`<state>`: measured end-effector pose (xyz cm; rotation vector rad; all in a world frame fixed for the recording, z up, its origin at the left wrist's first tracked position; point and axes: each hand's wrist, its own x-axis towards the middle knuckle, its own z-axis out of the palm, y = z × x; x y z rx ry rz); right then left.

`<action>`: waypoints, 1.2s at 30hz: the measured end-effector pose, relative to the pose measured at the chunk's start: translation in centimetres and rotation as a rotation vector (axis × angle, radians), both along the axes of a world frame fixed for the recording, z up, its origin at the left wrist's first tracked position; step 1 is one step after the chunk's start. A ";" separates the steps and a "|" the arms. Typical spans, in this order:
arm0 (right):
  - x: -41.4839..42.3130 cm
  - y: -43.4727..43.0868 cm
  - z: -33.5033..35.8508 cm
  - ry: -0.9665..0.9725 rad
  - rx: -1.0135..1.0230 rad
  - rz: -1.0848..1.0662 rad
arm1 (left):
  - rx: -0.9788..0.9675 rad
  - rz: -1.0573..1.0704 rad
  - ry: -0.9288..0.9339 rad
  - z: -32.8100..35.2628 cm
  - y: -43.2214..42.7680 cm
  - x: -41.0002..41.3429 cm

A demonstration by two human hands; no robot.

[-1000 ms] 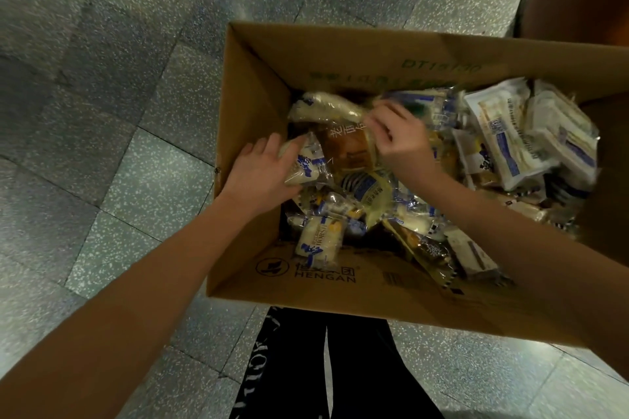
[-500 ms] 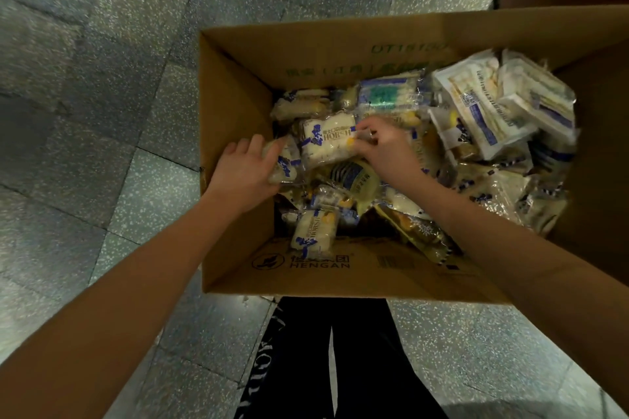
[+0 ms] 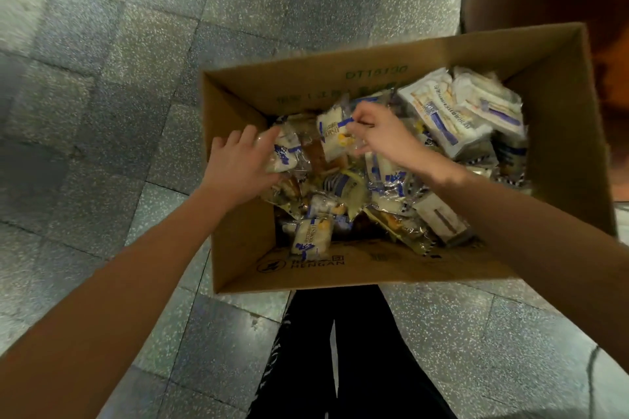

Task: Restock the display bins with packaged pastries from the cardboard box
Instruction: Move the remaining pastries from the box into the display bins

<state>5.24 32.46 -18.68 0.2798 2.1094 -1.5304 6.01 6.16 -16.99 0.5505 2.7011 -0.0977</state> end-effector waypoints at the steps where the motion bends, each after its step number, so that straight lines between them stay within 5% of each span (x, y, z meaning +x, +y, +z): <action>1: -0.2 0.7 1.1 0.021 -0.002 -0.021 | 0.015 -0.014 0.008 1.0 0.5 -0.6; 9: 0.9 8.5 12.2 0.216 0.097 -0.232 | 0.103 -0.160 0.063 9.6 6.7 -4.7; 17: 7.6 11.8 23.3 0.430 0.439 -0.363 | 0.262 -0.375 0.154 17.4 12.5 -3.8; 31: 27.1 12.7 34.2 0.453 0.626 -0.815 | 0.511 -0.844 0.039 27.4 21.7 4.2; 36: 39.0 13.9 37.8 0.431 0.805 -1.026 | 0.574 -1.138 0.156 30.0 27.9 11.0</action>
